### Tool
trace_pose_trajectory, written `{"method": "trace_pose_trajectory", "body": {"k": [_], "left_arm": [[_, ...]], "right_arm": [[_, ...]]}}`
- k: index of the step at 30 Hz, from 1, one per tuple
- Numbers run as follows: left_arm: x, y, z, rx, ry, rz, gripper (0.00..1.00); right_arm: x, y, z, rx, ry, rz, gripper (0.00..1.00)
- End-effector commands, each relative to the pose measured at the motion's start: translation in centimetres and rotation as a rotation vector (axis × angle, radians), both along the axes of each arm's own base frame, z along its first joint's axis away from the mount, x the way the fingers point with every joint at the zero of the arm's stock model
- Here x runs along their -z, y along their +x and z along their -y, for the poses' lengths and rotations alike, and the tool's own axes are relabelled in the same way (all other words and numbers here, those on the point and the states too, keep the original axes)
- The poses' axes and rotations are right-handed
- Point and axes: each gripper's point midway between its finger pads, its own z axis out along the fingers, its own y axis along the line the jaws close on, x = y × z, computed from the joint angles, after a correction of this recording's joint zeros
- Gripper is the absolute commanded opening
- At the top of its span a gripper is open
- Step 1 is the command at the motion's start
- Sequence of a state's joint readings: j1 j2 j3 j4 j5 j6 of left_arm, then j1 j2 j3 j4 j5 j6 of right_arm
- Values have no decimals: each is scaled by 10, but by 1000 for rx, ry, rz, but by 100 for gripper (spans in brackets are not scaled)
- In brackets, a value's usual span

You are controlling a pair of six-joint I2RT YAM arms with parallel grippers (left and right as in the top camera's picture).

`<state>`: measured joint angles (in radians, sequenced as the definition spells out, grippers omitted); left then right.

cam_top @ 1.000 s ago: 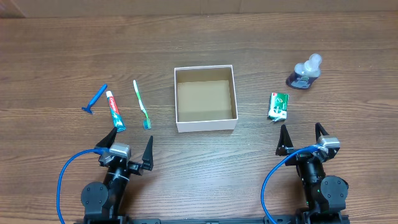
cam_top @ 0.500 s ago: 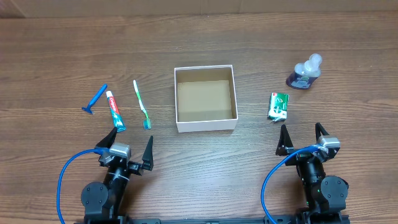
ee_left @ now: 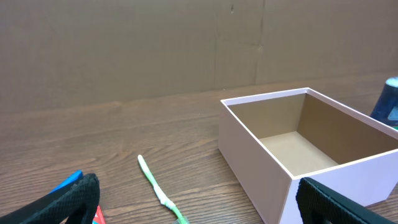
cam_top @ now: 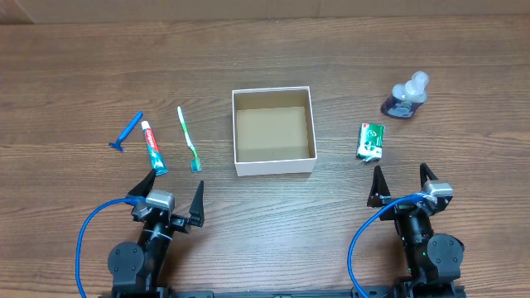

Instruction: Pack container

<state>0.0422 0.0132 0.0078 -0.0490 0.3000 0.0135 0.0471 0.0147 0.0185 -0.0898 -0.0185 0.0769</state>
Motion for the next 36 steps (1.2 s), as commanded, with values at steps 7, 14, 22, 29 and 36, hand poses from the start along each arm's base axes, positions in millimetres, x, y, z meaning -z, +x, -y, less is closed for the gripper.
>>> {"method": "trace_pose_trajectory", "body": {"k": [7, 14, 22, 29, 36], "left_arm": [[-1, 0, -1, -3, -13, 3, 100], [-1, 0, -1, -3, -13, 3, 100], [-1, 0, -1, -3, -13, 3, 100], [-1, 0, -1, -3, -13, 3, 100], [-1, 0, -1, -3, -13, 3, 100]], "right_arm": [[1, 0, 1, 5, -6, 7, 99], [1, 0, 1, 5, -6, 7, 100], [-2, 0, 1, 4, -5, 22, 100], [-16, 0, 5, 27, -3, 68, 100], [-82, 24, -7, -31, 27, -112, 100]]}}
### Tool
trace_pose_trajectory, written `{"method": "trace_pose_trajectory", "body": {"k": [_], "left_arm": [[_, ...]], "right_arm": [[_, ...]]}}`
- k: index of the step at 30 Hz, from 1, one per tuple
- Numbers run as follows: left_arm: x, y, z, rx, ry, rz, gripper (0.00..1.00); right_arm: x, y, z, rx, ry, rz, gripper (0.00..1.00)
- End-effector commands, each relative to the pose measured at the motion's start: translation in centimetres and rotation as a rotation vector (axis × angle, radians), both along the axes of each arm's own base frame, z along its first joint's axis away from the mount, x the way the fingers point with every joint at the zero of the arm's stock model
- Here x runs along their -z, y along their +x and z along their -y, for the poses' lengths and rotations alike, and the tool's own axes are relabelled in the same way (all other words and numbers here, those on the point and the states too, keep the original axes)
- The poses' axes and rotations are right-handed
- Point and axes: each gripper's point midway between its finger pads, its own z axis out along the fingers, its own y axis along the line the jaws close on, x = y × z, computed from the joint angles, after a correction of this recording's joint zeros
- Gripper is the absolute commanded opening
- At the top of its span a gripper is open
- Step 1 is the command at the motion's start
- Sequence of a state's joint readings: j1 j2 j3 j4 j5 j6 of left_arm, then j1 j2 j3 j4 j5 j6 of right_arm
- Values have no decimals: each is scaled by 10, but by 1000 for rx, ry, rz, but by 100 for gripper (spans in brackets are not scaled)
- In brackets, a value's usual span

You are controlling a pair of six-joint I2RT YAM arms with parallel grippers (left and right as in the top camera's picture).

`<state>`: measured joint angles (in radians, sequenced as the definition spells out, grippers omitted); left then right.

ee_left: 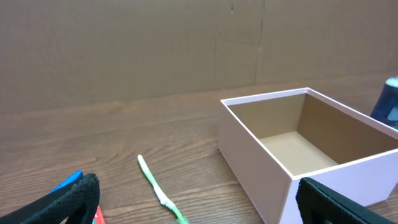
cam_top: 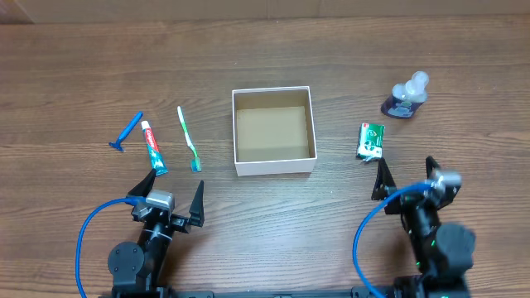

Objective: Pack container
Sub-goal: 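Reach the right gripper to the foam soap bottle and grasp it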

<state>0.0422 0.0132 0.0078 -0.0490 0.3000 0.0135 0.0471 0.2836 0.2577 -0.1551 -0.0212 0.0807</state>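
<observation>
An open white box (cam_top: pixel 274 131) with a brown floor stands mid-table; the left wrist view shows it (ee_left: pixel 298 149) empty. Left of it lie a green toothbrush (cam_top: pixel 190 139), a toothpaste tube (cam_top: pixel 153 149) and a blue razor (cam_top: pixel 127 132). To the right lie a small green packet (cam_top: pixel 371 141) and a purple bottle (cam_top: pixel 405 97). My left gripper (cam_top: pixel 170 196) stands open near the front edge, just below the toothpaste. My right gripper (cam_top: pixel 406 174) is open just below the green packet. The toothbrush (ee_left: pixel 158 190) lies between the left fingers' view.
The wooden table (cam_top: pixel 273 240) runs wide around the box. A cardboard wall (ee_left: pixel 155 43) stands behind the table. Blue cables loop from both arms near the front edge.
My right arm has shifted a little to the right and toward the green packet, and it is turned slightly. The left arm and all objects are where they were.
</observation>
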Motion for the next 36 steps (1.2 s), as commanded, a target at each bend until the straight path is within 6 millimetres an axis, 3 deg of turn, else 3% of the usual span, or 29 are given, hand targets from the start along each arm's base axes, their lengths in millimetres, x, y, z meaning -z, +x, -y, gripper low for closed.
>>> {"method": "trace_pose_trajectory", "body": {"k": [1, 7, 9, 11, 14, 16, 22, 30, 34, 36], "left_arm": [[-1, 0, -1, -3, -13, 3, 100], [-1, 0, -1, -3, -13, 3, 100], [0, 0, -1, -3, -13, 2, 100], [0, 0, -1, -3, -13, 2, 100], [0, 0, -1, -3, -13, 2, 100], [0, 0, -1, -3, -13, 2, 100], [0, 0, -1, -3, -13, 2, 100], [0, 0, -1, -3, -13, 2, 100], [0, 0, -1, -3, -13, 2, 100], [0, 0, -1, -3, -13, 2, 100]], "right_arm": [[-56, 26, -8, -36, 30, -77, 100], [-115, 104, 1, 35, -14, -430, 100], [-121, 120, 1, 20, -72, -463, 100], [-120, 136, 16, 87, -111, -457, 100], [-101, 163, 46, 124, -64, -476, 100], [-77, 181, 61, 104, -13, -512, 100], [-9, 216, 63, 12, 22, -626, 100], [45, 225, 70, 24, 34, -741, 95], [54, 228, 72, 28, 36, -749, 94], [58, 226, 75, 39, 34, -759, 87]]}}
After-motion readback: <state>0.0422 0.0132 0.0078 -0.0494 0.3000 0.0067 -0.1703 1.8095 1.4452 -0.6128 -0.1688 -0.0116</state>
